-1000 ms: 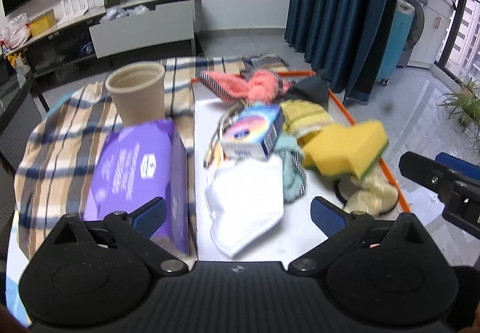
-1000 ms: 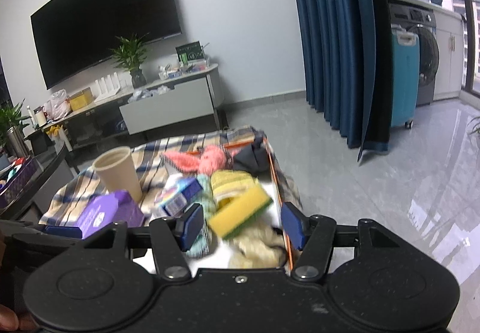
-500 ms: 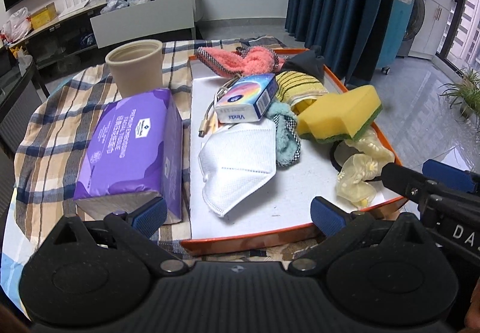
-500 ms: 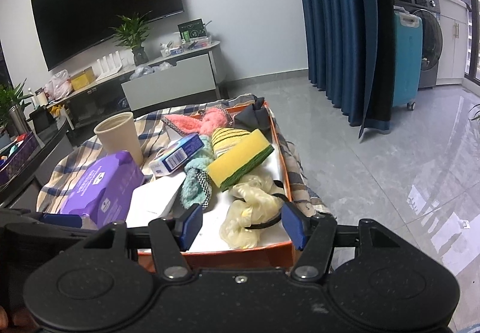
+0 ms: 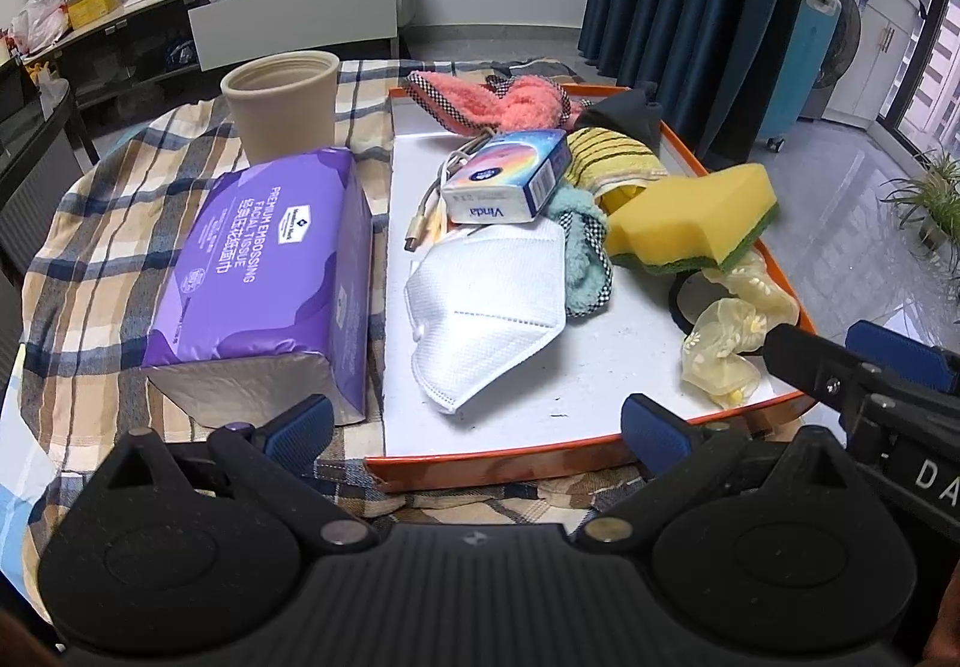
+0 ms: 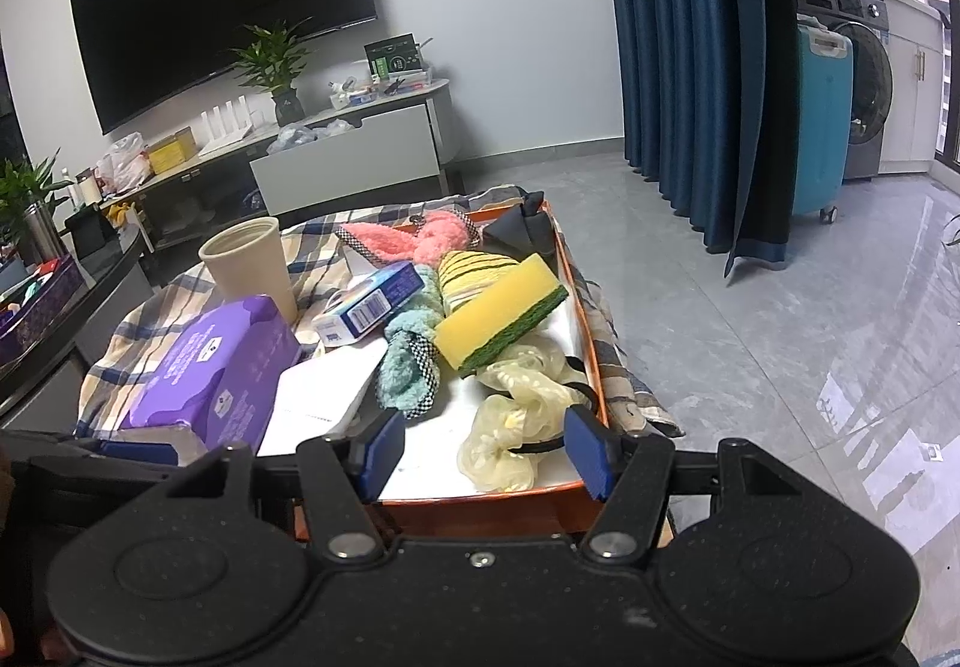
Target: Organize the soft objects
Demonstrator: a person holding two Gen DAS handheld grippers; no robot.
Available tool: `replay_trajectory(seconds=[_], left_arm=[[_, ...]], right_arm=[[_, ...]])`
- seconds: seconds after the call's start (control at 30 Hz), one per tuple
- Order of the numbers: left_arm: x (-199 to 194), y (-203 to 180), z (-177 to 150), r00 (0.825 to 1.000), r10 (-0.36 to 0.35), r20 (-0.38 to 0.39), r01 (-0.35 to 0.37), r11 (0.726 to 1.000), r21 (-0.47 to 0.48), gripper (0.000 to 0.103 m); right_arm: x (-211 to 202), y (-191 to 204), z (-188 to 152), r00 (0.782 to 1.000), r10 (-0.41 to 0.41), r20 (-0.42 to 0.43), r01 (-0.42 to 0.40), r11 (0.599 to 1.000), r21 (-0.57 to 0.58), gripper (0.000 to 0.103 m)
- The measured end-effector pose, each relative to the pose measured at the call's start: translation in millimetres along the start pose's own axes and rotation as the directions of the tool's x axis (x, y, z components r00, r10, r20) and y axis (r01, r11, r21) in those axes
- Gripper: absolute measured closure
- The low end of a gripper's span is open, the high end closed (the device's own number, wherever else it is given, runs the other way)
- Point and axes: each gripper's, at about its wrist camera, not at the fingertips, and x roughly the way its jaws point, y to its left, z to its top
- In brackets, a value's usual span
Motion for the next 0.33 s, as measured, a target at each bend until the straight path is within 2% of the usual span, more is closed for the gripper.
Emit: replay_trajectory(seconds=[0.33], left_arm=[[-0.3,1.7,1.9,1.0,-0.006,0.003,0.006,1.0,0.0,0.0]], right_arm=[[0.7,2.4,-0.1,1.0,-0.001,-0.001,0.001,1.0,-0.006,0.031]])
